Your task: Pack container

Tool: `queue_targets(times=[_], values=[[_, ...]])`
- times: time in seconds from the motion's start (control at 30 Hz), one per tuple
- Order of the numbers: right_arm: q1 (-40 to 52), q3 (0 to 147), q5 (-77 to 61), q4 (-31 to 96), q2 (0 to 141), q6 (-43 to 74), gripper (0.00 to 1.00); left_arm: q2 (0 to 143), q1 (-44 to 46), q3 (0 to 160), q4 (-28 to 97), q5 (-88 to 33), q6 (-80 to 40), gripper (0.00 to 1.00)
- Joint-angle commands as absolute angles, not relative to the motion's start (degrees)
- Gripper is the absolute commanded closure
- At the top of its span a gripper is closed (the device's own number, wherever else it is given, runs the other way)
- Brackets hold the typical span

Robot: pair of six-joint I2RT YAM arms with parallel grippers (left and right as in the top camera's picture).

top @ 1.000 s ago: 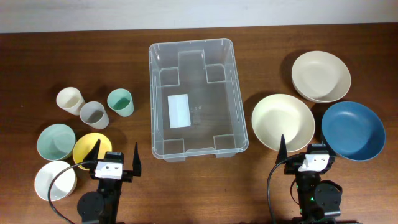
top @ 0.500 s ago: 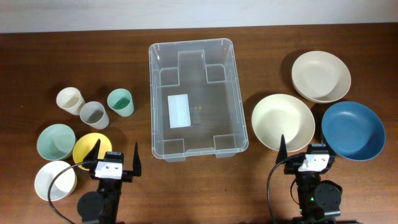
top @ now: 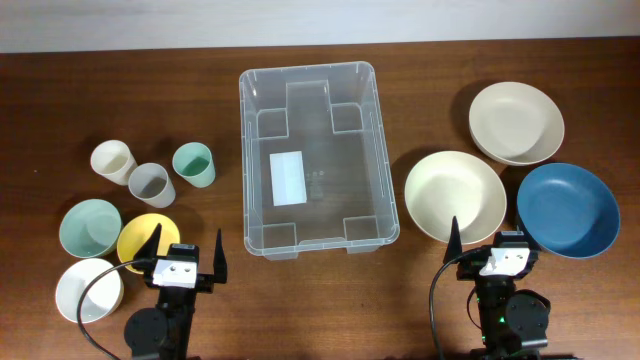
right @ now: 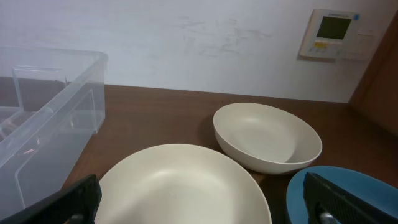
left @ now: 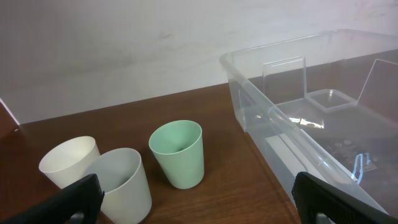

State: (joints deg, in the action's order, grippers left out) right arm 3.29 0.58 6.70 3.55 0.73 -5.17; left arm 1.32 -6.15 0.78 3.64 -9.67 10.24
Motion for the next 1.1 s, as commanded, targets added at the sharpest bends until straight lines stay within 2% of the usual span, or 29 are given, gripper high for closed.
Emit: queue_targets(times=[0.0, 0.13, 0.2, 0.3, 0.5, 0.73, 0.9, 1.07], values=[[2.9, 0.3, 6.4, 4.1, 0.4, -5.6, 0.01, 0.7, -6.4, 0.6, 3.7, -10.8, 9.7, 0.01], [3.0, 0.3, 5.5, 4.1, 0.4, -5.2, 0.01, 0.7, -6.4, 0.6, 3.7, -10.8, 9.7, 0.01], [3.0, 0.3, 5.1, 4.1, 0.4, 0.3, 0.01, 0.7, -6.4, 0.8, 2.8, -10.7, 3.9, 0.01], [3.0, 1.0, 5.1, 4.6, 0.4, 1.1, 0.01, 0.7, -6.4, 2.4, 1.8, -10.7, -0.5, 0.01], [2.9, 10.4, 8.5, 10.3, 5.5, 2.7, 0.01, 7.8, -6.5, 14.3, 5.9, -7.6, -0.6, 0.01], [2.9, 32.0, 8.6, 22.7, 30.1, 5.7, 0.01, 32.6, -6.4, 37.7, 19.7, -7.1, -0.6, 0.01], [2.9, 54.4, 2.4, 44.2, 51.2, 9.1, 0.01, 53.2, -6.4, 58.0, 42.2, -7.1, -0.4, 0.01], [2.3, 67.6, -0.6, 57.0, 63.8, 9.8, 0.01, 64.2, -6.4, 64.3, 49.6, -7.1, -0.4, 0.0]])
